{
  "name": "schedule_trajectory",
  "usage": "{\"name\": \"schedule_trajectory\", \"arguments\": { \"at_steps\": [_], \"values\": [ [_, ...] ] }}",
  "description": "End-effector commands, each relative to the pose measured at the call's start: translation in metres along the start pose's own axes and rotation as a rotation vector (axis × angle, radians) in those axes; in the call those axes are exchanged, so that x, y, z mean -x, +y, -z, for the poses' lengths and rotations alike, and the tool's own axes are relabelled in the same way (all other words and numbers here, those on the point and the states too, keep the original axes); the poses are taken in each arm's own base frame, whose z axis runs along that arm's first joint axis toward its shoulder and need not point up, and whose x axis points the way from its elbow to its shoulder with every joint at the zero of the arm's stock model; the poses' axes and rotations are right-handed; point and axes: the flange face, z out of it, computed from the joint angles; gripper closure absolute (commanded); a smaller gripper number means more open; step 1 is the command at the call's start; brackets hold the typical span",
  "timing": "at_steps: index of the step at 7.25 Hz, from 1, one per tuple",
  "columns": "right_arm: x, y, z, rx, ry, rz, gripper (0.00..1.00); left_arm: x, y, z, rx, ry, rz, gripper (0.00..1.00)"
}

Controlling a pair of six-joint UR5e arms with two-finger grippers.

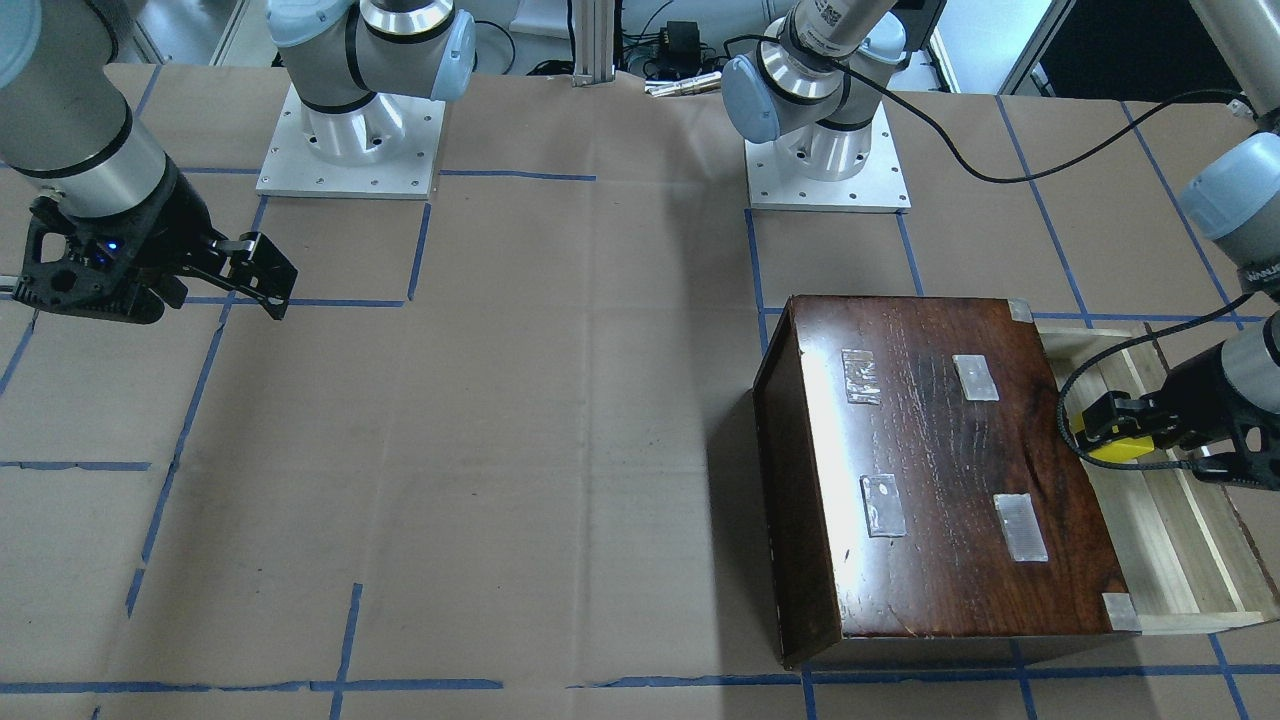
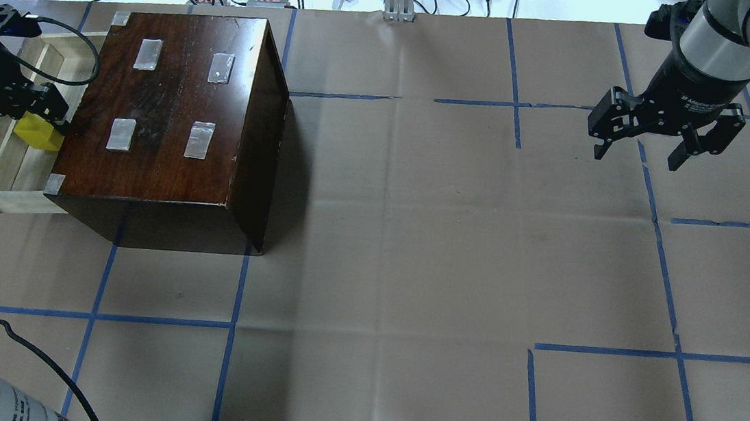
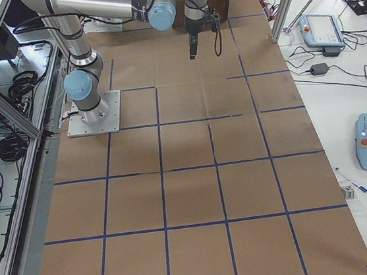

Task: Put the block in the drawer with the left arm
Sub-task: 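Lower the yellow cube into the open drawer and open the left gripper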

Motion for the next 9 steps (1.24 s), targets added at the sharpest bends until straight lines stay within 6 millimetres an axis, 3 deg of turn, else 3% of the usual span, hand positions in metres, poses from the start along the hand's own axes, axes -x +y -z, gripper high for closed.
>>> {"name": "schedule_trajectory", "arguments": {
  "at_steps": [1, 2, 3, 4, 6, 7, 9],
  "values": [
    [0.000, 0.000, 0.000, 0.000, 0.000, 0.000, 0.00, -0.005, -0.008, -0.005, -0.011, -0.010, -0.013, 0.97],
    [0.000, 0.000, 0.000, 0.000, 0.000, 0.000, 0.00, -0.004, -0.010, -0.007, -0.018, -0.016, -0.018, 0.72],
    [0.000, 0.000, 0.001, -0.002, 0.000, -0.001, 0.00, -0.001, -0.014, -0.007, -0.054, -0.042, -0.021, 0.14],
    [0.000, 0.000, -0.001, 0.002, 0.000, 0.000, 0.00, 0.000, -0.013, -0.007, -0.049, -0.047, -0.015, 0.01],
    [0.000, 0.000, 0.001, -0.002, 0.000, -0.001, 0.00, -0.003, -0.012, 0.004, -0.061, -0.059, -0.008, 0.01],
    [0.000, 0.000, 0.001, -0.002, 0.000, 0.000, 0.00, -0.006, -0.008, 0.023, -0.088, -0.081, -0.011, 0.01],
    [0.000, 0.000, 0.000, 0.000, 0.000, -0.001, 0.00, -0.026, 0.013, 0.088, -0.164, -0.138, -0.015, 0.01]
  ]
}}
